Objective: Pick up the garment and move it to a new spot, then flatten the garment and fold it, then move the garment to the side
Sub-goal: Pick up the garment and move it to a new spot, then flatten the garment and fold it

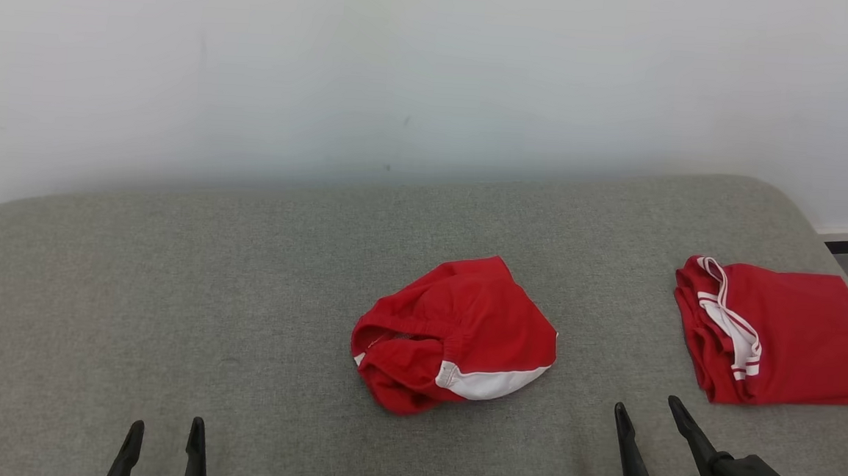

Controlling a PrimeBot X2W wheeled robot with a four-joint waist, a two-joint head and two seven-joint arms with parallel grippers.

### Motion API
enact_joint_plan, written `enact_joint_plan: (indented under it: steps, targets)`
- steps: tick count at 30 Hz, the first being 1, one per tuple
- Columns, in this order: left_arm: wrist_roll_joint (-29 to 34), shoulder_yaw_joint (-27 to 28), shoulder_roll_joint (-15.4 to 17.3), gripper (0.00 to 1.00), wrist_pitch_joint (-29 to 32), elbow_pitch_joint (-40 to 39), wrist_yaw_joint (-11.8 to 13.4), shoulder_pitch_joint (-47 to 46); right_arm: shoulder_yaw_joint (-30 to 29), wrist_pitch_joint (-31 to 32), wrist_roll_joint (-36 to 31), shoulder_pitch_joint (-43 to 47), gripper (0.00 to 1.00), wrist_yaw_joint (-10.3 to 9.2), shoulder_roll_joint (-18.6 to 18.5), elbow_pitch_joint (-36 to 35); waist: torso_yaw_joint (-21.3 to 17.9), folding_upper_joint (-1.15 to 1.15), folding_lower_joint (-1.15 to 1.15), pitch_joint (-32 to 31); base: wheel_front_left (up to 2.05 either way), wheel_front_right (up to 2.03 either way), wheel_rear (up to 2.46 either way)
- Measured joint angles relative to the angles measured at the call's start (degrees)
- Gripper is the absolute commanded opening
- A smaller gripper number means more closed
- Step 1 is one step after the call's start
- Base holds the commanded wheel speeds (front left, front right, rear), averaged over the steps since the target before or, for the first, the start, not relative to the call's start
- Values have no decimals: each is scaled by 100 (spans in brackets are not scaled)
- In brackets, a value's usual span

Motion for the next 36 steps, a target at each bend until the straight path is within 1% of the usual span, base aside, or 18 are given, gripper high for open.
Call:
enact_joint_plan:
  steps: [11, 21, 25, 28, 32, 36]
  targets:
    - [220, 190, -133, 100, 0, -4, -172, 15, 155, 5, 0, -58, 100, 0, -18, 34, -40, 0, 0, -2, 0, 0, 0]
    - [324, 220, -226, 100, 0, 81, -314, 15, 179, -9, -3, -64, 100, 0, -12, 45, -36, 0, 0, 9, 0, 0, 0]
    - [352, 237, -256, 100, 0, 96, -315, -12, 204, -18, -3, -68, 100, 0, -11, 44, -51, 0, 0, 29, 0, 0, 0]
    - [352, 240, -272, 100, 0, 52, -368, -49, 219, -19, -3, -81, 100, 0, -11, 43, -74, 0, 0, 43, 0, 0, 0]
    - [382, 162, -280, 100, 0, 42, -424, -78, 231, -34, -2, -89, 100, 0, -12, 42, -124, 0, 0, 58, 0, 0, 0]
    - [432, -159, -289, 100, 76, 138, -586, -368, 280, -35, -1, -118, 100, 0, -20, 45, -207, 0, 0, 82, 0, 0, 0]
